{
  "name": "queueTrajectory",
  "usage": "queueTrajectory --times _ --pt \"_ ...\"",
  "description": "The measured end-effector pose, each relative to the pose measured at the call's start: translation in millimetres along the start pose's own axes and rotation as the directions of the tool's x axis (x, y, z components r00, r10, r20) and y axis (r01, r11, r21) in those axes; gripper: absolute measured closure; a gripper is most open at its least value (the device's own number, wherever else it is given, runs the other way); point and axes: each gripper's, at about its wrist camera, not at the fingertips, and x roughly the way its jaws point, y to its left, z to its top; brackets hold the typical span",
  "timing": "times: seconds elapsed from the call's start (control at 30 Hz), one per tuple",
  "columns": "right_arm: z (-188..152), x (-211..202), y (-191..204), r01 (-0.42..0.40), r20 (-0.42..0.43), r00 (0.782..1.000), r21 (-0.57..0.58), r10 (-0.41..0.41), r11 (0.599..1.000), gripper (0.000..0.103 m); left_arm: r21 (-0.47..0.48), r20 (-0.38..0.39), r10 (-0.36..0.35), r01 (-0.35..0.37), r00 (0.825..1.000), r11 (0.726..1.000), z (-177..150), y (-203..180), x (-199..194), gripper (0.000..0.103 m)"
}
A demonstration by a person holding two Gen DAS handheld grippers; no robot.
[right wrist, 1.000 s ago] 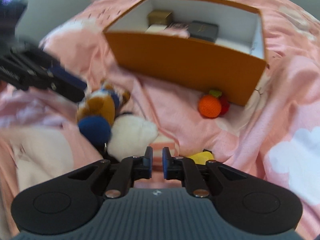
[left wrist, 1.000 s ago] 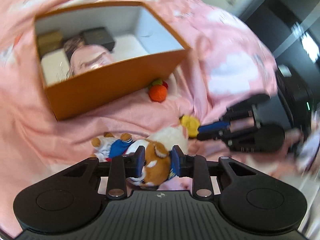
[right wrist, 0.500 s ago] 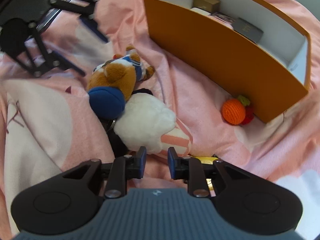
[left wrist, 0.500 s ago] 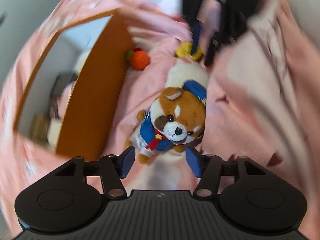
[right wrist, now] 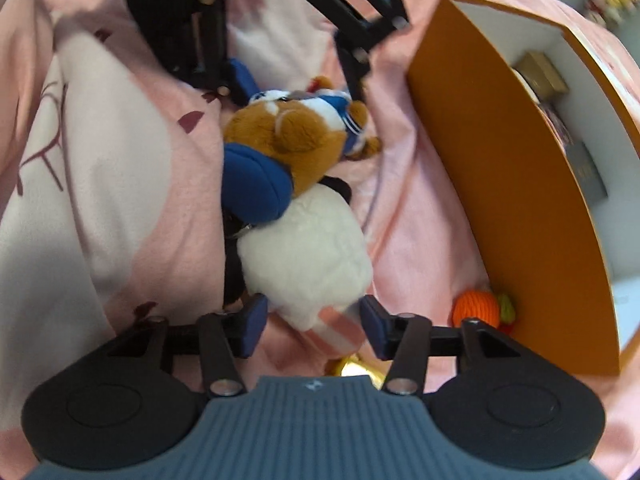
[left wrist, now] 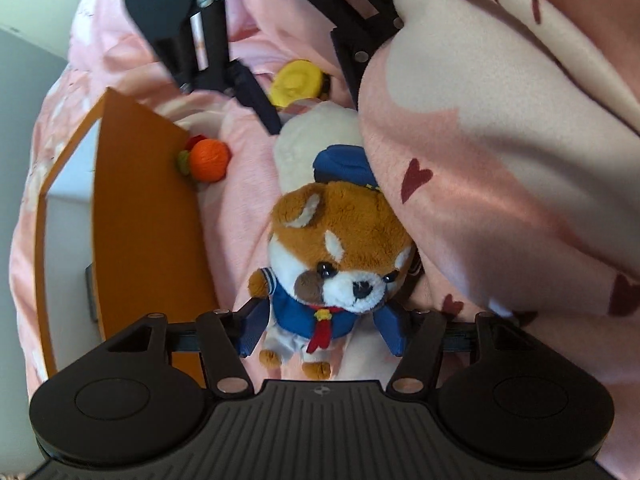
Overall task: Organize objects
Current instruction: 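Lift both plushes and carry them toward the orange box with both tools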
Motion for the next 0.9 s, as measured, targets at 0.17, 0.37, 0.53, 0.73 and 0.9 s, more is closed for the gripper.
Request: queueTrajectory --times 0.17,0.37,0.53,0.73,0.9 --pt "2 14 -3 -0.036 -0.002 0.999 -0.021 0.036 0.999 0.032 -0.090 0.000 -0.064 0.064 0.998 0.994 -2 7 13 0.037" --pt "2 25 -3 -0.024 0.020 1.000 -0.020 0.024 1.000 0.026 -0.223 0.023 -0.074 0.078 0.997 0.972 -11 10 15 0.038" --pt "1 34 -9 0.021 0.042 0.999 0.077 -0.024 0.997 0.031 -0.471 0.059 -0.125 0.138 0.990 0.871 -26 28 17 0.039" --pt "-14 18 -42 -0.065 0.114 0.993 0.444 0.015 0.894 0.034 -0.766 0.137 -0.188 0.224 0.973 0.603 -50 58 14 0.039" --pt "-35 9 -65 -0.166 0.188 0.981 0.714 0.042 0.680 0.034 -0.905 0.177 -0.217 0.245 0.960 0.349 -65 73 13 0.040"
